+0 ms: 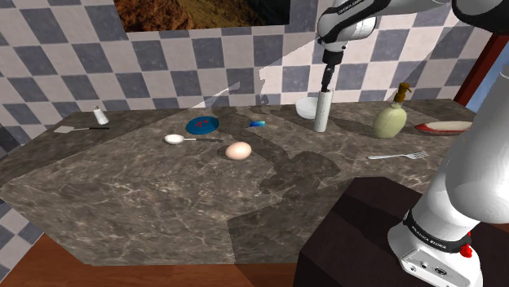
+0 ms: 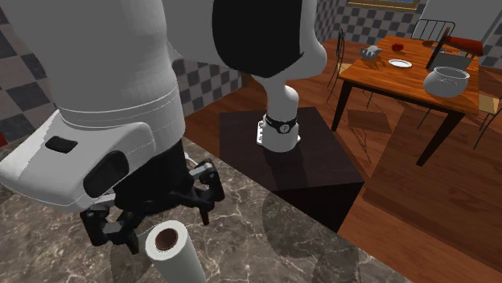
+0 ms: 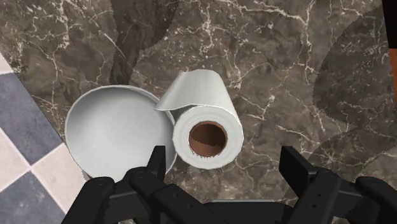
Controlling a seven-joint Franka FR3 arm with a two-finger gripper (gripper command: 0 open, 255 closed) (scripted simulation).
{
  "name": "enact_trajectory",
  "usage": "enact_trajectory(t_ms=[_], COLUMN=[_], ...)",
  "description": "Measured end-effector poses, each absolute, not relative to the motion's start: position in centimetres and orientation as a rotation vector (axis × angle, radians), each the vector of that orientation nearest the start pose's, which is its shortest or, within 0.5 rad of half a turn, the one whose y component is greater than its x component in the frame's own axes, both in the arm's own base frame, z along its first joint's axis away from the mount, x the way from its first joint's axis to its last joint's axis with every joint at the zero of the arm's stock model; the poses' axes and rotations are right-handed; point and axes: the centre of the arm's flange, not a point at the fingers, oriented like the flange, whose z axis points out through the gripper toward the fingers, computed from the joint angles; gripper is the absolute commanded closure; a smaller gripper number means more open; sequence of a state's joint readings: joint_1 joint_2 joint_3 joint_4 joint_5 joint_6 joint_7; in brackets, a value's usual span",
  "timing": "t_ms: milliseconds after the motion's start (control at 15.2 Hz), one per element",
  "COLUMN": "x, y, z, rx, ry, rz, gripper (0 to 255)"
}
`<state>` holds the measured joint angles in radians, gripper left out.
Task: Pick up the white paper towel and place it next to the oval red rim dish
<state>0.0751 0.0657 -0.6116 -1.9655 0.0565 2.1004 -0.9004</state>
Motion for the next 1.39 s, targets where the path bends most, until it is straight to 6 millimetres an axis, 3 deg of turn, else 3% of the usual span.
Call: enact_trajectory(t_ms=[264,594,990,1056,1386], x=[51.3,51.4,51.5,51.5,51.5], y=[-29.4,-29.7,-29.7,-29.7,-29.6], z=[43.4,40.8,40.5,40.5,40.5], rx=[-3.131,-3.130,-3.131,-3.131,-3.130], ry=[-0.579,-0.582,-0.582,-0.582,-0.583], rz=[-0.104,-0.103,-0.104,-0.104,-0.106], gripper=[0,0,0,255,255])
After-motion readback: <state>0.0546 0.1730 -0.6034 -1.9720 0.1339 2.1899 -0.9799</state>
